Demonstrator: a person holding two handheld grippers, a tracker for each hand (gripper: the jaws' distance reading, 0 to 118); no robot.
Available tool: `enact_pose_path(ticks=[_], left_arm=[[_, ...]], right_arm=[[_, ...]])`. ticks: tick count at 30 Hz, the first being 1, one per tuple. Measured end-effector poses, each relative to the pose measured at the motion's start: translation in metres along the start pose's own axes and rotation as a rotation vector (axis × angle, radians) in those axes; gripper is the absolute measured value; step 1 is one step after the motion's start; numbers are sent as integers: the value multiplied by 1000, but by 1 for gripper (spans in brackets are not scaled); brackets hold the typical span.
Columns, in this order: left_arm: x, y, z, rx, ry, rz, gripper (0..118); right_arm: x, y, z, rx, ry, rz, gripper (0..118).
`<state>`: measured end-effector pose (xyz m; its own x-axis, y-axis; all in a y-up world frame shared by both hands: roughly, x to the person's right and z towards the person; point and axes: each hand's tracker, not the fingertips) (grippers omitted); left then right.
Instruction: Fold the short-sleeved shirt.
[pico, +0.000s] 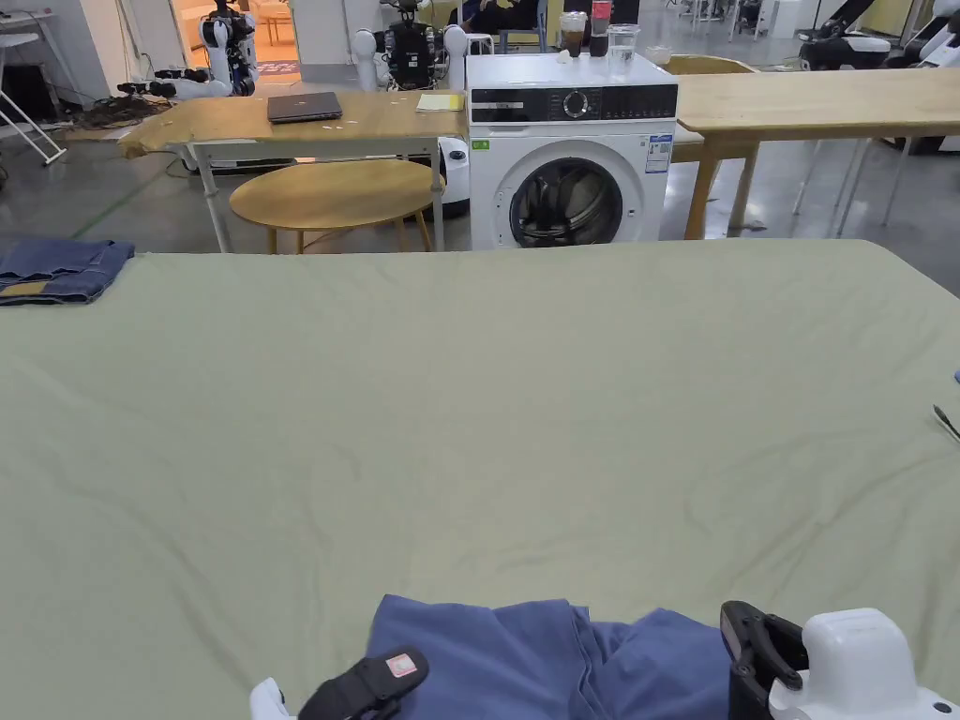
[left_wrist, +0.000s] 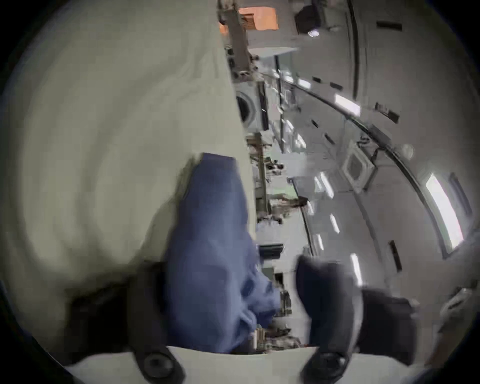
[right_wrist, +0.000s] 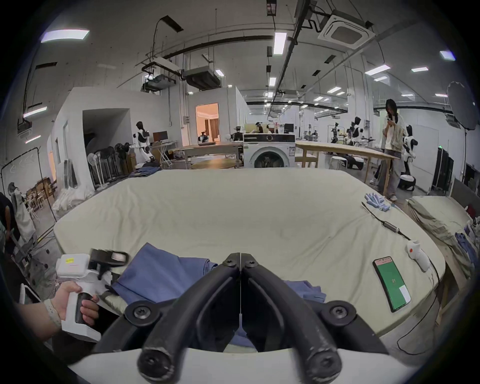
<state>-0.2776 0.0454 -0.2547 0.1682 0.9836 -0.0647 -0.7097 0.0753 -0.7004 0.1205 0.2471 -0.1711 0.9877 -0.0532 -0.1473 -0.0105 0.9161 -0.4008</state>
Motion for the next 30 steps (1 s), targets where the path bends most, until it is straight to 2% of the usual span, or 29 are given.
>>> enact_pose_path(ticks=[1, 2, 4, 7, 9, 13, 14, 18, 22, 26, 30], left_arm=[[-1, -2, -6, 12, 41, -5, 23], [-1, -4, -15, 4, 99, -39, 17], [4, -6, -21, 28, 116, -91, 15], [25, -10, -14, 48, 196, -148, 6], [36, -7, 0, 106, 252, -234, 5], [39, 18, 48, 240, 269, -234, 4], [42, 27, 63, 257, 292, -271, 4], [69, 53, 104, 279, 462, -521, 4], [125, 32, 92, 256, 545, -832, 4], [180, -36, 25, 117, 559, -1227, 4], [183, -119, -55, -59, 649, -1546, 4]], right_arm=[[1, 0, 1, -1, -2, 1, 0], [2, -1, 1, -4, -6, 3, 0], [3, -1, 1, -10, -15, 7, 0], [6, -2, 3, -15, -23, 6, 0], [8, -3, 3, -18, -28, 4, 0], [7, 0, 4, -15, -27, 10, 0], [6, 0, 4, -14, -26, 11, 0], [2, 2, 0, -7, -13, 19, 0], [-1, 3, -1, 1, 3, 13, 0], [-1, 0, 1, 4, 10, 11, 0], [8, -6, 6, 2, 13, -13, 0]])
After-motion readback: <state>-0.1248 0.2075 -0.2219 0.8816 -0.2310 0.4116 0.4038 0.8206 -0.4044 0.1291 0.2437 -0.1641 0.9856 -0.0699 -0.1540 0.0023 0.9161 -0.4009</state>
